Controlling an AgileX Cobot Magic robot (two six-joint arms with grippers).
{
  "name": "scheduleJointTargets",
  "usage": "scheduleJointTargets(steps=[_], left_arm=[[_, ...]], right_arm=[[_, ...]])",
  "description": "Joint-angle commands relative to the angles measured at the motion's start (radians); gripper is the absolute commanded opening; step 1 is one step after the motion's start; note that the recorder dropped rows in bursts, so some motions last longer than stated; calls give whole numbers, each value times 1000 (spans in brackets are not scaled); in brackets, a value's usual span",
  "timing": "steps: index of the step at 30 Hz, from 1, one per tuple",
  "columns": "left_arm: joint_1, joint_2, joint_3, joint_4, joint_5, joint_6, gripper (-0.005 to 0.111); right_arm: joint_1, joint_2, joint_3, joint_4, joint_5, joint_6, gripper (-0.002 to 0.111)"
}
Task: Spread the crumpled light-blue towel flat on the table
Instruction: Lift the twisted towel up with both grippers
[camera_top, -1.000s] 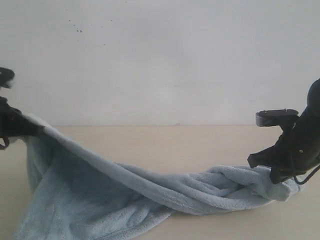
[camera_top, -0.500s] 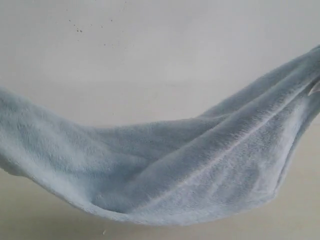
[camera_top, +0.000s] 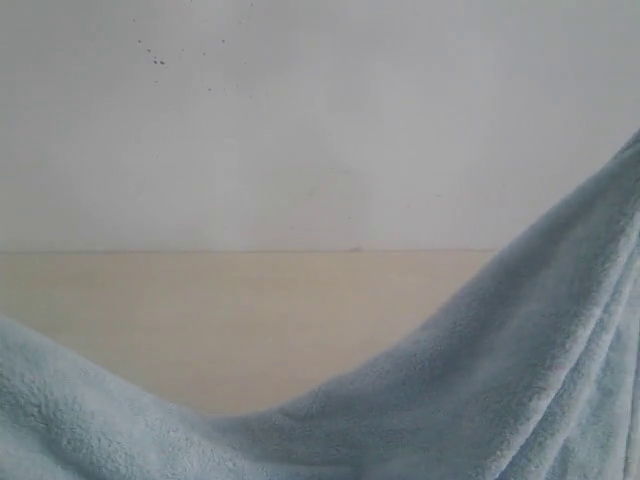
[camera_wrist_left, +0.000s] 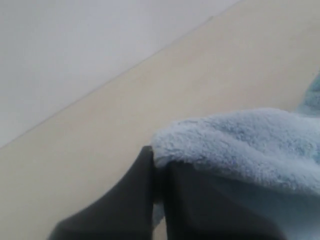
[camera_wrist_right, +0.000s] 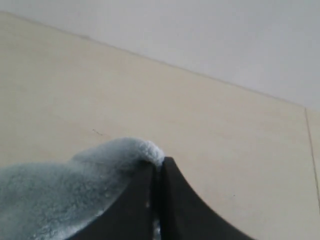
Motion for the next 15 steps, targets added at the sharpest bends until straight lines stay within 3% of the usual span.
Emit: scheduleJointTargets(steps=[1, 6, 12, 15], left_arm=[[-7, 107, 103, 26, -130, 53, 4], [-7, 279, 149, 146, -331, 25, 4], [-7, 577, 147, 358, -570, -178, 4], [-1, 719, 147, 392, -650, -233, 4]], right_arm=[[9, 157, 5, -10, -74, -9, 0], [9, 324, 5, -39, -208, -11, 0], [9, 502, 5, -48, -404, -20, 0], [9, 562, 5, -48, -469, -23, 0]])
